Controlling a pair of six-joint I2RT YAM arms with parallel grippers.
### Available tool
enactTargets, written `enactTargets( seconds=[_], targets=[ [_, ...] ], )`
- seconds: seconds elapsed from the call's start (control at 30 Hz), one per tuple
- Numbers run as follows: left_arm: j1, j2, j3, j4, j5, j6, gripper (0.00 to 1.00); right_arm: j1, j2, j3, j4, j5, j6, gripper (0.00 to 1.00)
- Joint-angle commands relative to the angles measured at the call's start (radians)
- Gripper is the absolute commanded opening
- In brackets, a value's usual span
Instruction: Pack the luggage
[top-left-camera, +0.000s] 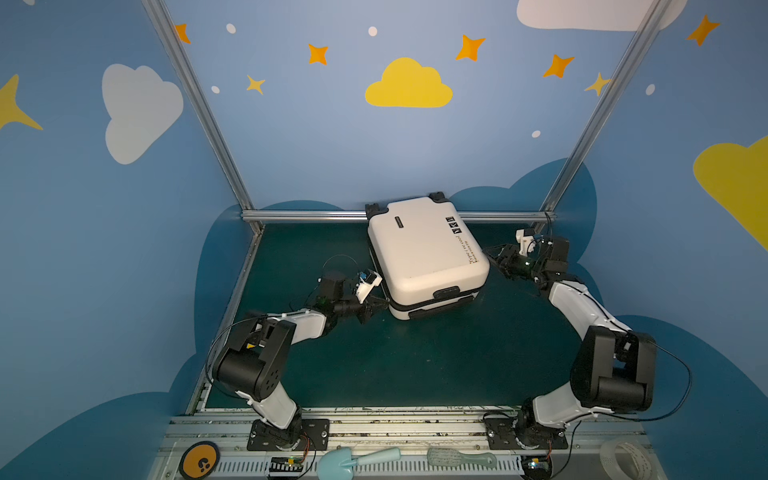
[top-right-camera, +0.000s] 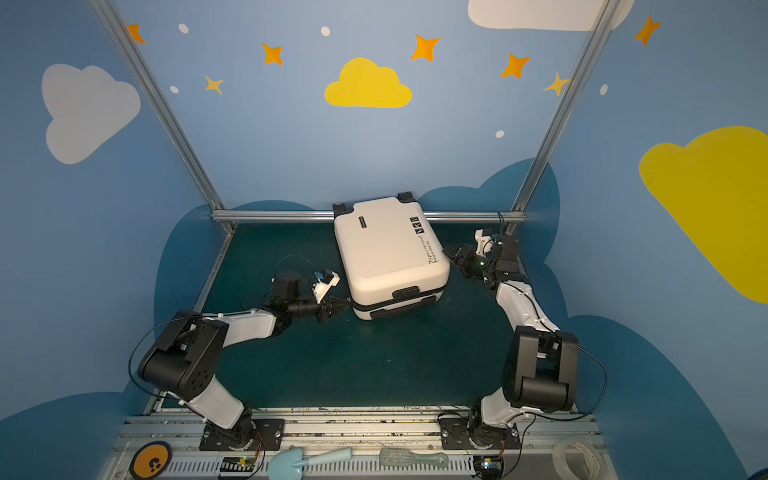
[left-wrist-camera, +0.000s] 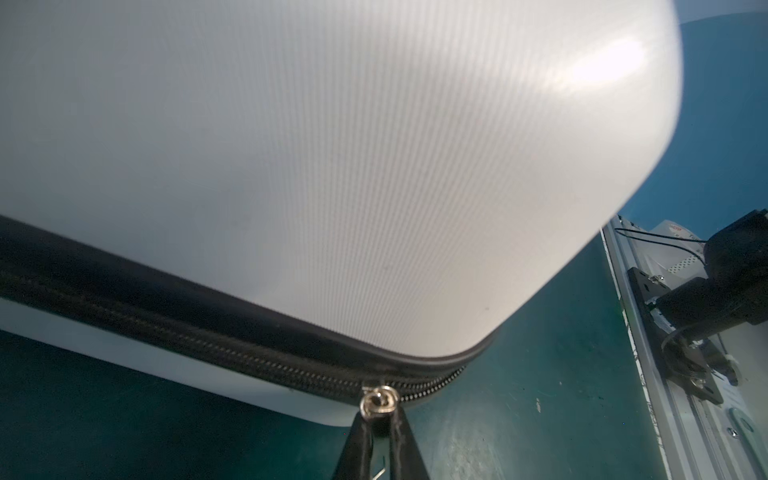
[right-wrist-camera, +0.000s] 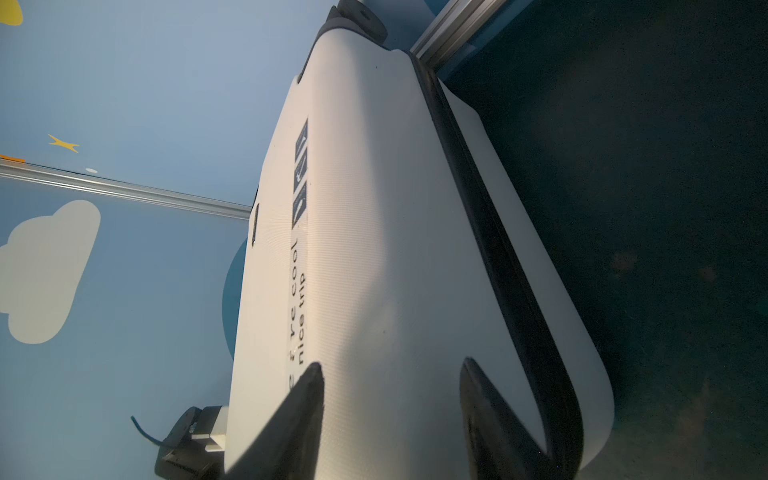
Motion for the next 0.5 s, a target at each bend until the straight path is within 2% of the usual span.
enactTargets(
  seconds=[0.0,0.17,0.2,0.3,0.47],
  targets=[
    [0.005,-0.026,-0.028,0.047,-0.022,-0.002,0.09,0.007,0.015,0.012,0.021,-0.008,0.007,0.53],
    [0.006,0.001,-0.029,0.047,-0.028,-0.007,0.07,0.007,0.016,0.010,0.023,-0.010,0.010,0.52],
    [0.006,0.007,-0.029,0.048,-0.031,-0.009,0.08,0.007,0.017,0.010,0.022,-0.010,0.010,0.52],
    [0.006,0.028,-0.030,0.052,-0.048,-0.015,0.24,0.008,0.016,0.011,0.022,-0.009,0.008,0.52],
    [0.006,0.062,-0.033,0.083,-0.047,-0.023,0.27,0.007,0.016,0.012,0.018,-0.009,0.007,0.52]
  ],
)
